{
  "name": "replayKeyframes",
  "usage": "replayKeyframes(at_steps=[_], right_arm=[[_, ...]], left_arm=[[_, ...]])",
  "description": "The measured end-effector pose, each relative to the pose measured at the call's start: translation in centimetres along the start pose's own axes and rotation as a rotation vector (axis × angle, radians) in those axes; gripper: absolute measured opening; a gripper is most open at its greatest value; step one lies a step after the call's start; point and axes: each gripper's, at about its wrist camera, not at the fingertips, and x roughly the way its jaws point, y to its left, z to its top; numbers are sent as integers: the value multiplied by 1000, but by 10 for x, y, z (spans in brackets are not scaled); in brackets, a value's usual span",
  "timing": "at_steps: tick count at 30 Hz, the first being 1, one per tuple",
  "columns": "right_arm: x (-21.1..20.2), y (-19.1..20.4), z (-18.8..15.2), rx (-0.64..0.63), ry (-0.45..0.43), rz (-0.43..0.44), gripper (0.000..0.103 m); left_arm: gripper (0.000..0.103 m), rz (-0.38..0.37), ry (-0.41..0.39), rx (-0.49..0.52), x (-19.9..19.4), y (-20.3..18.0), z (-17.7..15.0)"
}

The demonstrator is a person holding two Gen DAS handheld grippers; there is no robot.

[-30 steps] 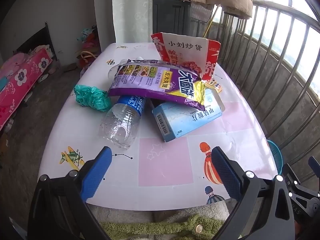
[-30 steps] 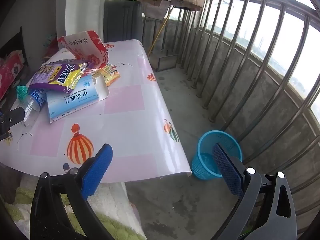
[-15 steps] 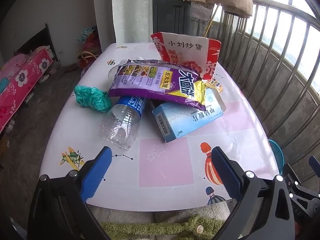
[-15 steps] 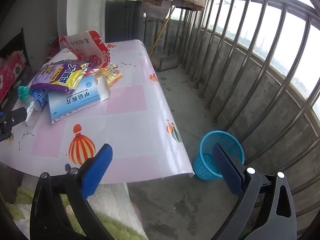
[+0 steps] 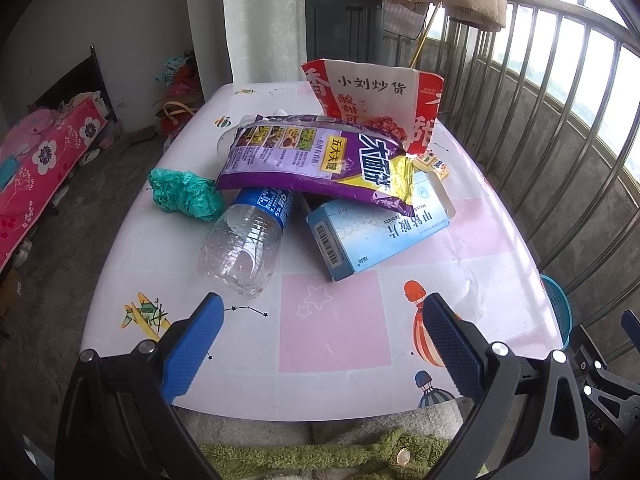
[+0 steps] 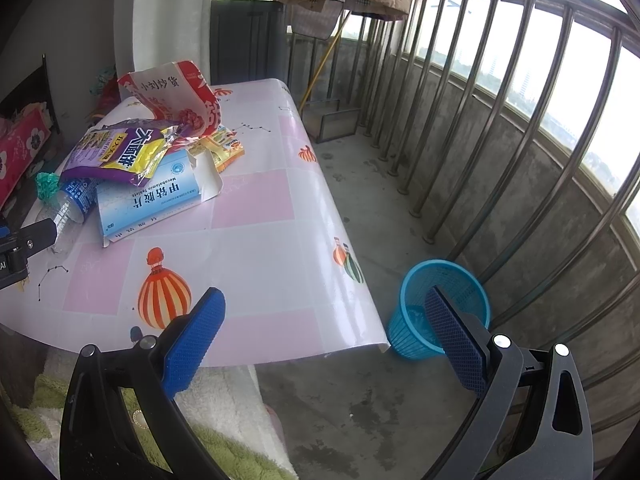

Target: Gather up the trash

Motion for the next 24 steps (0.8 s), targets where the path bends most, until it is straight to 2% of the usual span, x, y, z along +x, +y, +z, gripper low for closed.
replayKeyframes(at_steps=[24], right_arm=[[0,2,0,-1,-2,4,95]], left_arm=[[97,10,-1,-2,-1,3,-2]])
